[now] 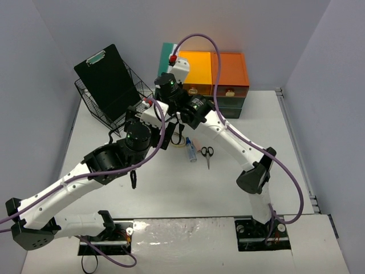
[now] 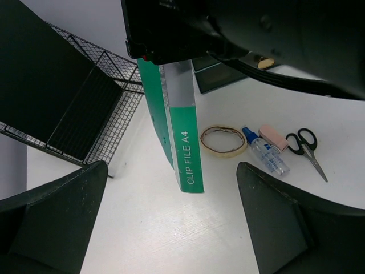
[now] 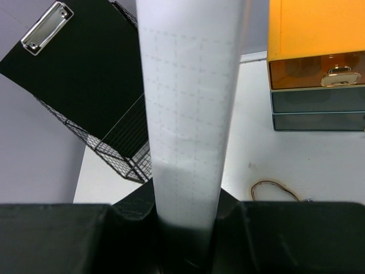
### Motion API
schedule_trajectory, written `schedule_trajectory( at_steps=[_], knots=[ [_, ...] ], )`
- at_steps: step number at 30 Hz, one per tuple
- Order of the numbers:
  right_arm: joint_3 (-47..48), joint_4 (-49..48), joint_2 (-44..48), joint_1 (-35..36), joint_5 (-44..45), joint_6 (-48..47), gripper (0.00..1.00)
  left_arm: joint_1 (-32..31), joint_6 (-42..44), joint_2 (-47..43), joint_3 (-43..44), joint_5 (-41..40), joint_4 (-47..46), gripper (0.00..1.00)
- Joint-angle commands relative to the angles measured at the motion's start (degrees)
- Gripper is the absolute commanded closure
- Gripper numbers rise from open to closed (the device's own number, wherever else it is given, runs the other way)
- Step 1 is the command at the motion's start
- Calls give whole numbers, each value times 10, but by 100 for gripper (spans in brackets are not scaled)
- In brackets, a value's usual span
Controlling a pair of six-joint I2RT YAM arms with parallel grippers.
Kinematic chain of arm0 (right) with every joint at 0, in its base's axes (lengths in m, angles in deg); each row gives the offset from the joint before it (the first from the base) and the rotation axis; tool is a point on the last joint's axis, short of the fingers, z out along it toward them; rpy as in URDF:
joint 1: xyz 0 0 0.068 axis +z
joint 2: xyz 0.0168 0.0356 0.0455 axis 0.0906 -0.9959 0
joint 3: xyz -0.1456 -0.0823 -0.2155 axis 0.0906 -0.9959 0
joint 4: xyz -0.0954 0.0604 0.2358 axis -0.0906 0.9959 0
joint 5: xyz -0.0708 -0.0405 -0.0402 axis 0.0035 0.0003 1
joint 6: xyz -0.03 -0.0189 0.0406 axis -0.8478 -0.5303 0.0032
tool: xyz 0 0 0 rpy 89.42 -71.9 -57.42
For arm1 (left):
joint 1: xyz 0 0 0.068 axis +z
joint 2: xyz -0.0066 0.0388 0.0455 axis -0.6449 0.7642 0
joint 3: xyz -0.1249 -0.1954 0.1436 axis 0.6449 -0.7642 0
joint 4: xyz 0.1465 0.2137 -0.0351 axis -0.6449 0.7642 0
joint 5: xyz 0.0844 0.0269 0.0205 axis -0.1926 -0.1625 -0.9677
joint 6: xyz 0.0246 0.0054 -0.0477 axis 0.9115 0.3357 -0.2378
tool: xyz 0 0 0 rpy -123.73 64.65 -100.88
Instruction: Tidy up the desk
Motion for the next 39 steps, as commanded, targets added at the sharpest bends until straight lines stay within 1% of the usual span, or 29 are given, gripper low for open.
schedule_trajectory(
  at_steps=[1, 3, 9, 12, 14, 16, 18, 22, 23, 24, 26, 27, 32, 33, 34, 36, 38, 39],
  knots=[
    [27, -51, 76, -19, -44, 27, 100, -13, 32, -7, -13, -53, -116, 5],
    [27, -49, 86, -21, -53, 34, 100, -14, 54, -5, -26, -59, -141, 5],
    [22, -36, 100, -22, -90, 51, 100, -14, 78, 7, -51, -94, -196, 5],
    [5, -34, 109, -21, -104, 65, 100, -14, 101, 19, -50, -113, -214, 6],
    [-4, -34, 113, -20, -111, 70, 100, -15, 122, 28, -47, -132, -224, 7],
    [-12, -32, 118, -20, -123, 71, 100, -14, 141, 35, -45, -151, -243, 11],
    [-19, -30, 121, -20, -134, 76, 100, -15, 159, 43, -39, -164, -252, 18],
    [-27, -28, 128, -19, -152, 80, 100, -14, 179, 49, -35, -180, -278, 41],
    [-30, -27, 131, -18, -153, 80, 100, -14, 183, 50, -34, -183, -283, 52],
    [-34, -27, 134, -16, -155, 80, 100, -14, 187, 50, -31, -186, -284, 67],
    [-43, -26, 141, -17, -155, 79, 100, -15, 191, 51, -26, -194, -281, 91],
    [-49, -26, 145, -17, -156, 79, 100, -15, 194, 50, -25, -199, -280, 99],
    [-65, -19, 165, -18, -167, 78, 100, -16, 213, 38, -28, -202, -277, 100],
    [-69, -16, 170, -19, -170, 80, 94, -17, 217, 33, -31, -202, -276, 100],
    [-73, -13, 175, -21, -174, 83, 83, -18, 221, 28, -35, -203, -276, 100],
    [-85, -8, 188, -38, -193, 96, 75, -20, 228, 17, -45, -206, -268, 100],
    [-95, -7, 202, -66, -226, 113, 67, -24, 233, 5, -52, -206, -256, 100],
    [-95, -6, 204, -87, -252, 119, 65, -30, 238, -1, -57, -209, -252, 100]
  ],
)
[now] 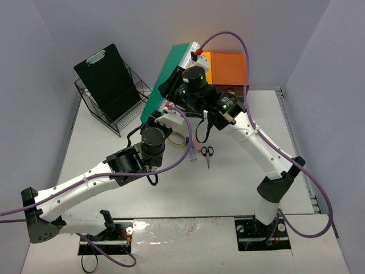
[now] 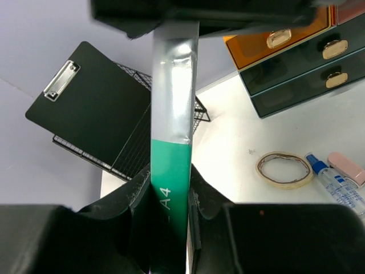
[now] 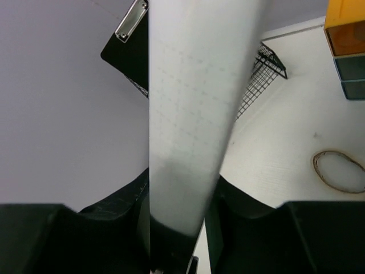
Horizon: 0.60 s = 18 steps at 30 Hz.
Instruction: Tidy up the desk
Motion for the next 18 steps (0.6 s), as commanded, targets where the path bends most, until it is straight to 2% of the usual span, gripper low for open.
schedule_trajectory(
  at_steps=[1, 7, 11, 18],
  knots=[
    [-8, 2, 73, -75, -103, 19, 62, -7, 31, -56, 5, -60, -21, 100],
    [-2, 4, 58, -179, -271, 58, 57, -50, 58, -77, -10, -86, 2, 100],
    [-4, 5, 44, -236, -339, 77, 57, -73, 66, -93, -19, -101, 18, 100],
    [3, 3, -2, -292, -464, 113, 55, -84, 74, -121, -32, -111, 34, 100]
  ],
)
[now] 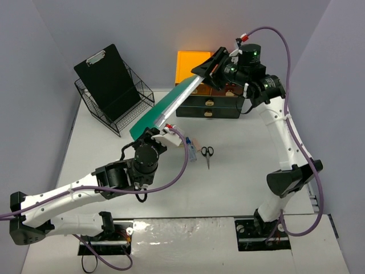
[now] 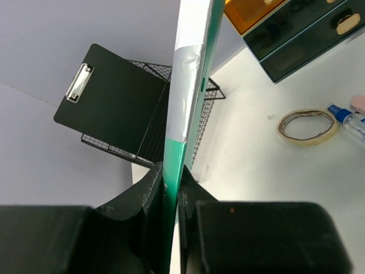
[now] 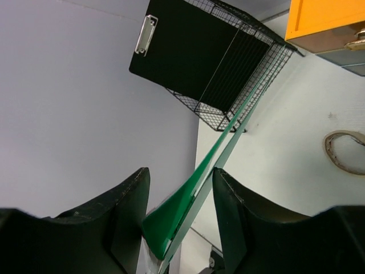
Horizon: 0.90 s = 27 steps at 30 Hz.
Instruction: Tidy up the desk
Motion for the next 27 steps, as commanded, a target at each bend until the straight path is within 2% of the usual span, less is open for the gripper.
schedule_trajectory(
  at_steps=[1, 8, 16, 27],
  knots=[
    [18, -25, -41, -28, -122, 37, 55, -2, 10, -47, 21, -59, -39, 100],
    [-19, -30, -52, -28, -205, 57, 56, -2, 47, -48, 16, -52, -68, 100],
    [-77, -42, -30, -34, -262, 90, 57, -2, 112, -47, 0, -50, -144, 100],
    [-90, -95, -30, -45, -310, 158, 55, -2, 132, -61, -13, -54, -154, 100]
  ],
)
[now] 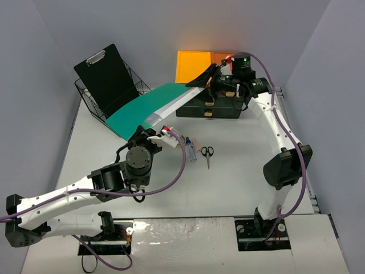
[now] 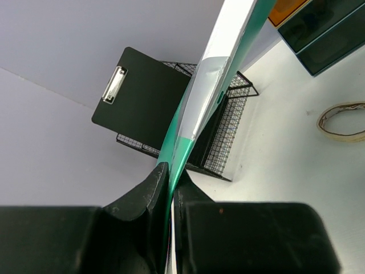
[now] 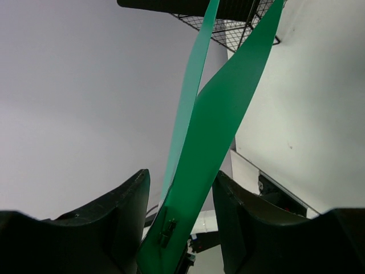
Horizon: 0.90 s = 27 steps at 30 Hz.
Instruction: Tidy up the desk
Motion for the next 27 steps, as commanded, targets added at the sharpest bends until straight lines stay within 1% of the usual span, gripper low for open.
schedule_trajectory(
  at_steps=[1, 4, 7, 13, 16, 17, 21, 23, 25, 27],
  knots=[
    [-1, -65, 27, 0, -57, 45, 55, 0, 16, -27, 20, -16, -95, 100],
    [-7, -73, 26, -1, -71, 60, 56, 0, 31, -26, 18, -16, -117, 100],
    [-17, -85, 28, -1, -82, 78, 63, 0, 51, -26, 15, -13, -137, 100],
    [-16, -93, 28, 1, -92, 96, 82, 0, 95, -23, 7, -14, -185, 100],
    [-19, -92, 32, 2, -98, 96, 98, 1, 113, -19, 2, -14, -212, 100],
    [-20, -92, 34, 3, -99, 96, 100, 1, 115, -18, 3, -14, -216, 100],
    [-21, -92, 40, 9, -98, 88, 100, 2, 121, -10, 2, -17, -216, 99],
    [-23, -93, 47, 12, -93, 83, 100, 2, 119, -5, 3, -18, -207, 86],
    [-26, -91, 52, 15, -89, 79, 100, 2, 111, 3, 9, -18, -184, 77],
    [-29, -92, 60, 17, -86, 74, 100, 3, 106, 15, 16, -18, -172, 65]
  ],
)
